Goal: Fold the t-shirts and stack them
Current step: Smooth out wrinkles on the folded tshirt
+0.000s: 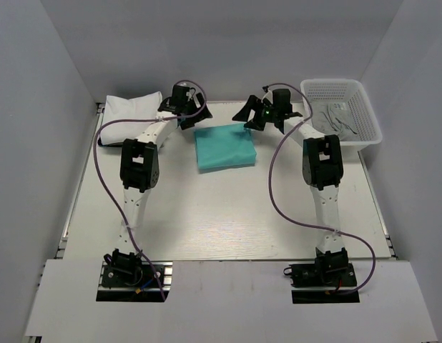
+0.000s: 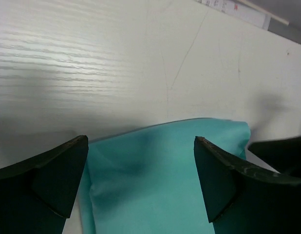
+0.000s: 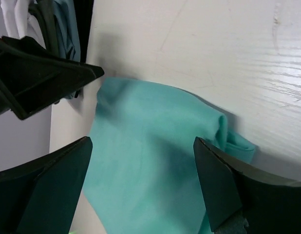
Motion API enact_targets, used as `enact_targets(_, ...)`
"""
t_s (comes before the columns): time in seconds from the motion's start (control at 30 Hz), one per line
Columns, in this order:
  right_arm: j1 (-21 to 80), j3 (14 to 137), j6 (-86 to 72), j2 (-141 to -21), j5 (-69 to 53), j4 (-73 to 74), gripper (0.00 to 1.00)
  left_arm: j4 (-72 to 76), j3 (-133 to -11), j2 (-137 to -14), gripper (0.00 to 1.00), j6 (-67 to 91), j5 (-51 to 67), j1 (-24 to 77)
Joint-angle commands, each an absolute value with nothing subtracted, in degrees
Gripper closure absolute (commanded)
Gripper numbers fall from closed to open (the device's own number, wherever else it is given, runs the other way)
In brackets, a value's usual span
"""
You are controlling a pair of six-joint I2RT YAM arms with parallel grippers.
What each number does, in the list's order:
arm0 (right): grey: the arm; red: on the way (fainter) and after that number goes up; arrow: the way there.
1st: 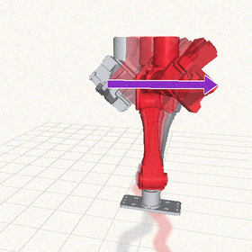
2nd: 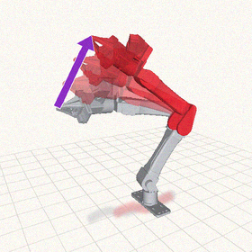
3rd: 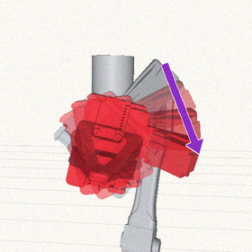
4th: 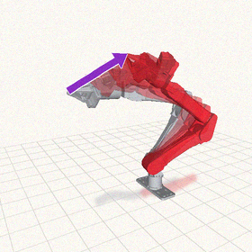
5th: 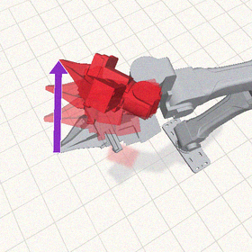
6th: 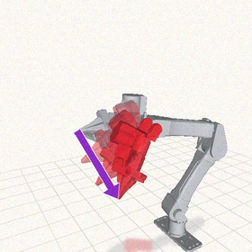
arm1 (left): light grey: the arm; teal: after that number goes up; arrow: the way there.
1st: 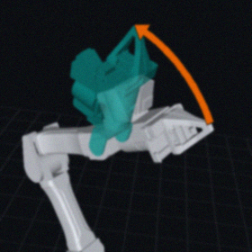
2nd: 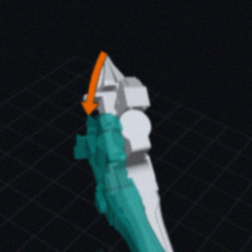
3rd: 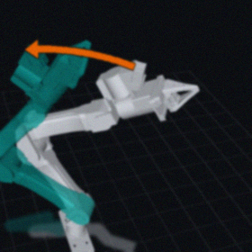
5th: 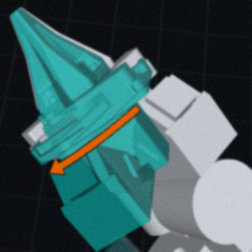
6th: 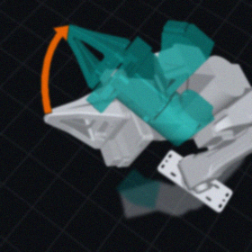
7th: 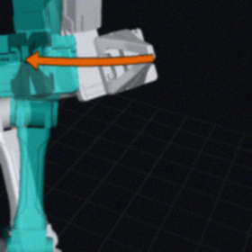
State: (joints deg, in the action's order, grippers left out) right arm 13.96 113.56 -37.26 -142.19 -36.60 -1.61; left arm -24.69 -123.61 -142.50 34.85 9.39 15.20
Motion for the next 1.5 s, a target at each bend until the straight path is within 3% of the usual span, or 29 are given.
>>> enact_targets(0.0, 14.41, 111.91, -30.68, -129.32, -33.93, 1.93, 0.1, -27.68, -127.44, -132.57, 0.0, 32.61, 2.47, 14.94)
enact_targets(0.13, 15.2, 100.13, -28.47, -116.82, -30.32, 0.71, 0.1, -29.36, -121.05, -125.51, 0.0, 30.94, -3.08, 16.44)
enact_targets(0.27, 16.7, 82.77, -30.32, -108.48, -32.86, -5.17, 0.1, -26.37, -107.25, -117.27, 0.0, 33.56, 5.33, 17.58)
enact_targets(0.4, 17.23, 74.37, -34.1, -105.82, -37.16, -12.46, 0.1, -19.62, -93.03, -115.05, 0.0, 36.02, 14.4, 20.21)
enact_targets(0.63, 16.53, 74.0, -37.0, -114.5, -42.87, -18.27, 0.1, -15.03, -86.93, -118.21, 0.0, 38.85, 20.12, 22.06)
enact_targets(1.0, 12.66, 66.71, -35.25, -121.72, -37.53, -13.38, 0.1, -15.29, -79.45, -122.78, 0.0, 39.38, 20.92, 20.57)
enact_targets(1.3, 11.77, 66.44, -29.28, -118.75, -34.18, -8.45, 0.1, -21.7, -81.73, -117.96, 0.0, 35.25, 14.34, 20.04)
enact_targets(1.47, 13.18, 66.09, -22.69, -106.28, -34.19, -8.26, 0.1, -22.85, -86.83, -112.16, 0.0, 31.46, 11.77, 21.36)
